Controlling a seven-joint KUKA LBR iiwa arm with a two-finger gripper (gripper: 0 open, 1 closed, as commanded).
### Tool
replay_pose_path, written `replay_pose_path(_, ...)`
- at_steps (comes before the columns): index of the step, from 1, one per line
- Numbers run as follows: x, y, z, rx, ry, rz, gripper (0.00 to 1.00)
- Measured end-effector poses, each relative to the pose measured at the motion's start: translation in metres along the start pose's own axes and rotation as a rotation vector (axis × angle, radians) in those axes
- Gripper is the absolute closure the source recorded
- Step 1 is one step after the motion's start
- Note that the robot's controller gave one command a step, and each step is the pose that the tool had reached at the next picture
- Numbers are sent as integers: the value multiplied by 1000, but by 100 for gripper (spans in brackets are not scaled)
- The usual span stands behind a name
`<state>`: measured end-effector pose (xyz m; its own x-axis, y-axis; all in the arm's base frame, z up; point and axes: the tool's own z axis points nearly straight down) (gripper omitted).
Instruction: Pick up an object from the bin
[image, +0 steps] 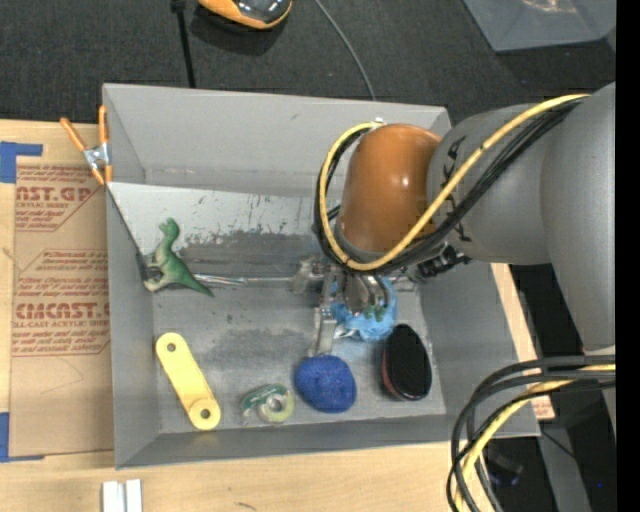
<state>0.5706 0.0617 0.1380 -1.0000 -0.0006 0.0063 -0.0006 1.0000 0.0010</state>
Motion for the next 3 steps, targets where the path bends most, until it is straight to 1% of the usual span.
replay_pose_path(1,-2,0,-5,0,-8,0,0)
replay_pose_path(2,27,-29,25,-1,-7,-1,0)
replay_pose_path(3,41,-55,28,0,5,27,0)
